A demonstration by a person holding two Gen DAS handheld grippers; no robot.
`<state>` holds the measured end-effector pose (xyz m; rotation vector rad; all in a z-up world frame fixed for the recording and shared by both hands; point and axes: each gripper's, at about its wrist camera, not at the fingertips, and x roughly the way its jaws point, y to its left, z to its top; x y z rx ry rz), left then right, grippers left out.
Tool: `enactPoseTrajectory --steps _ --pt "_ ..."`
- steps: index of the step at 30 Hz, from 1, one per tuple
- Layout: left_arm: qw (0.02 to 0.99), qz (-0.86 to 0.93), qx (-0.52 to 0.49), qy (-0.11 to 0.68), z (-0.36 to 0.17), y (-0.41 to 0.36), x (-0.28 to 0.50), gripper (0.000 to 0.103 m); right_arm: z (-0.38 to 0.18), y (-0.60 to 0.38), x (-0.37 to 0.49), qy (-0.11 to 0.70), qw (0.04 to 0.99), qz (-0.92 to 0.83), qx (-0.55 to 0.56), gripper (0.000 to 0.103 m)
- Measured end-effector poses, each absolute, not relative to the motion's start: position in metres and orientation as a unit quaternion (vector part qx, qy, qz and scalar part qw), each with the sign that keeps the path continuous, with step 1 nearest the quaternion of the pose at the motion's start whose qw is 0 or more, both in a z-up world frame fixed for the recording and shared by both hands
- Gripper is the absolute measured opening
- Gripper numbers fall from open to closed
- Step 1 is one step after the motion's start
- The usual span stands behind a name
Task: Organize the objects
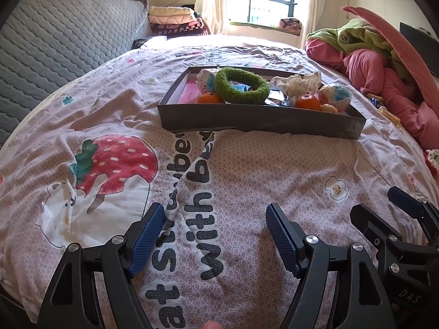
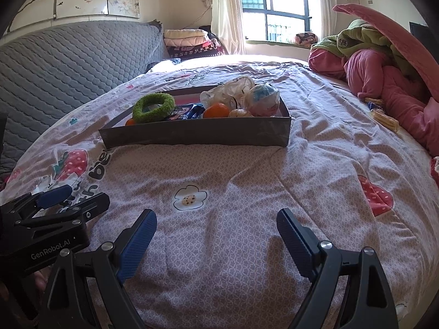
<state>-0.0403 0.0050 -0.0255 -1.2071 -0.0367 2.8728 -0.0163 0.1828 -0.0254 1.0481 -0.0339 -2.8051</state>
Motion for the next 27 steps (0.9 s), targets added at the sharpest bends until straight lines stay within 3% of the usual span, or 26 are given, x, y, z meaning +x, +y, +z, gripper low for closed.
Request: enactPoseTrajectory --steps 27 --pt "0.011 0.92 -0.392 -0.01 -0.03 0.0092 -0.0432 0.077 -0.0314 0.1755 -0.0176 0.002 0.084 -0.929 0.36 0.089"
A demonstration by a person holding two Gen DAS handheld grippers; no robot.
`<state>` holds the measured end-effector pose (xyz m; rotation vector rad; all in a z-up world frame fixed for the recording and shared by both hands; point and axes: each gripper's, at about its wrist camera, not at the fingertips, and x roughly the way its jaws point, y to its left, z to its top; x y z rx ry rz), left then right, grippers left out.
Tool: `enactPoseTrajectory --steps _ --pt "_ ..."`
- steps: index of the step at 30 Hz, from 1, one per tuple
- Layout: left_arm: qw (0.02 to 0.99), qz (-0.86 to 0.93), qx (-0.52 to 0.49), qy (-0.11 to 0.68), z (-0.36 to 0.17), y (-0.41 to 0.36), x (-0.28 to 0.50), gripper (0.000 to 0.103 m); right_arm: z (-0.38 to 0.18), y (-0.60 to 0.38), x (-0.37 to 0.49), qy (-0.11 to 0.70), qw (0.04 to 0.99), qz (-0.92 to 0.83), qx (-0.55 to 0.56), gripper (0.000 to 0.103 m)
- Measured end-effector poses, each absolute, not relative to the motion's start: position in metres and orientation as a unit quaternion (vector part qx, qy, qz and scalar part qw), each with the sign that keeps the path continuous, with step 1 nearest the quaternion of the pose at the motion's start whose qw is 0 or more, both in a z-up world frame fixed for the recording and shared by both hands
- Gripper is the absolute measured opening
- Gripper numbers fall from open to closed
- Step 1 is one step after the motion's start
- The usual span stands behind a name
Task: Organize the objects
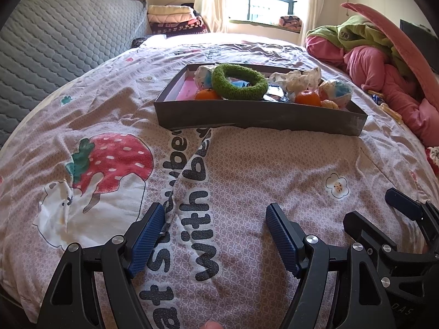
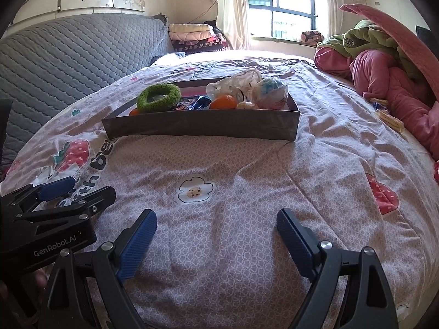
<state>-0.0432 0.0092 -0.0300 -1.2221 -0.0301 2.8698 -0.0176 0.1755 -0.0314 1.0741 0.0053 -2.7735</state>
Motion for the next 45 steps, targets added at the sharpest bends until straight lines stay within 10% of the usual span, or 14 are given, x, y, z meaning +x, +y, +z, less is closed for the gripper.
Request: enactPoseTrajectory --steps 45 --pt "0.012 0.919 -0.394 -0.011 -0.0275 0.0087 -0.0411 0.077 -0.0322 0.1785 -0.0172 0.0 0.079 -0.929 0.362 0.089"
